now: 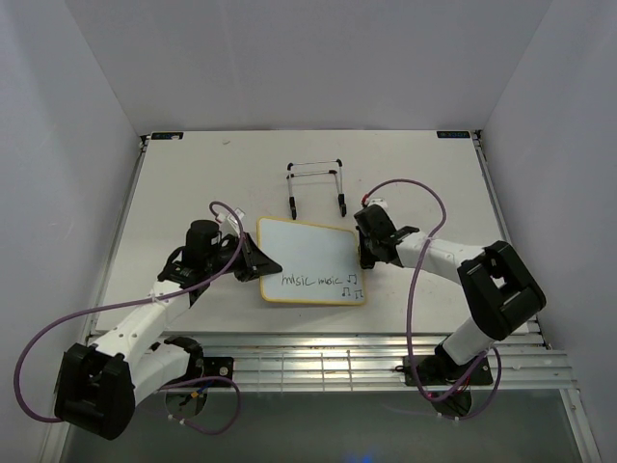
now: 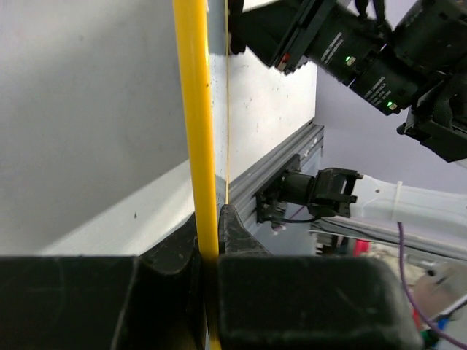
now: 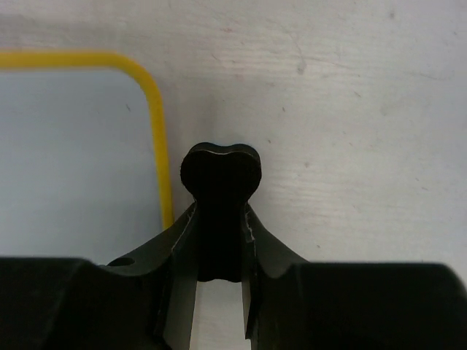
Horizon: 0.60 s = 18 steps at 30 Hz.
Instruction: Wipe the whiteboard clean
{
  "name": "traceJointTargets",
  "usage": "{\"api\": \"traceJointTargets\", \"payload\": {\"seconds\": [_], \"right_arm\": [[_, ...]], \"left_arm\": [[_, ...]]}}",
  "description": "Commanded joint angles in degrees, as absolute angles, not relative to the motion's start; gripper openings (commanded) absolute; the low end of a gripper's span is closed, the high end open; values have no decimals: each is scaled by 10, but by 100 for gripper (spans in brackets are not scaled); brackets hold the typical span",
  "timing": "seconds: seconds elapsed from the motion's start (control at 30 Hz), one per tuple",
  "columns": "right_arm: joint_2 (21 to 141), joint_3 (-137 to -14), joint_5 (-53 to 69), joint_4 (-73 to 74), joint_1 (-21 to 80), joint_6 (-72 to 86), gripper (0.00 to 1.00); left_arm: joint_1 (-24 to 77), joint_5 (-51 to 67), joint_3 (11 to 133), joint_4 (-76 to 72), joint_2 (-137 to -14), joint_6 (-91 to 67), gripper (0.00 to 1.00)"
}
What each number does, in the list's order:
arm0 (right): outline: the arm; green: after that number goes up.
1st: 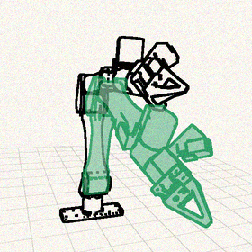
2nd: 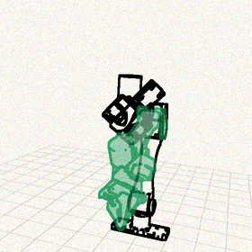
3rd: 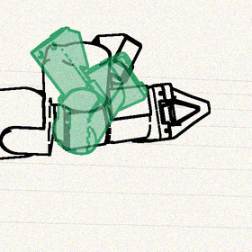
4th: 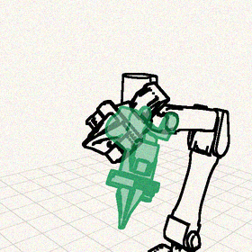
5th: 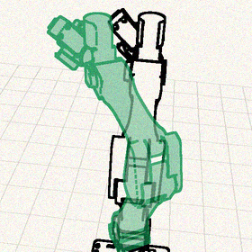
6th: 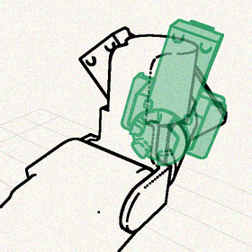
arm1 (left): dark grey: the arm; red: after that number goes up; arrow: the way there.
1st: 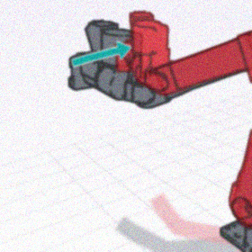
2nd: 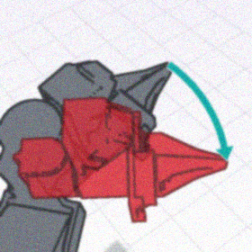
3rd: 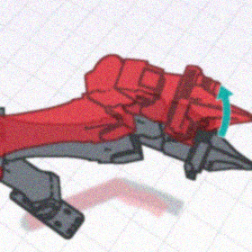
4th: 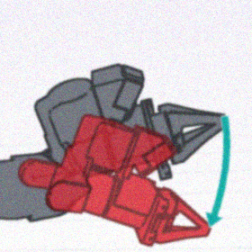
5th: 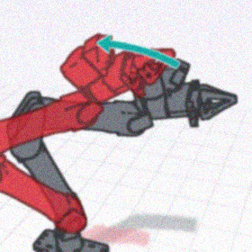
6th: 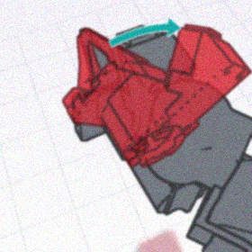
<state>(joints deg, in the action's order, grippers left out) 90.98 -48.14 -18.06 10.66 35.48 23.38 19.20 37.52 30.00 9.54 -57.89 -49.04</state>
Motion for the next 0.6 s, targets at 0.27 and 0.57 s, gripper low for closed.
{"api": "traceJointTargets", "payload": {"seconds": [0.27, 0.57], "right_arm": [[767, -421, -185, 222, 403, 256, 8], [701, -370, -149, 79, 403, 237, 8]], "left_arm": [[190, 349, 320, 15, -565, -403, 0], [190, 375, 315, 14, -595, -414, 0]]}}
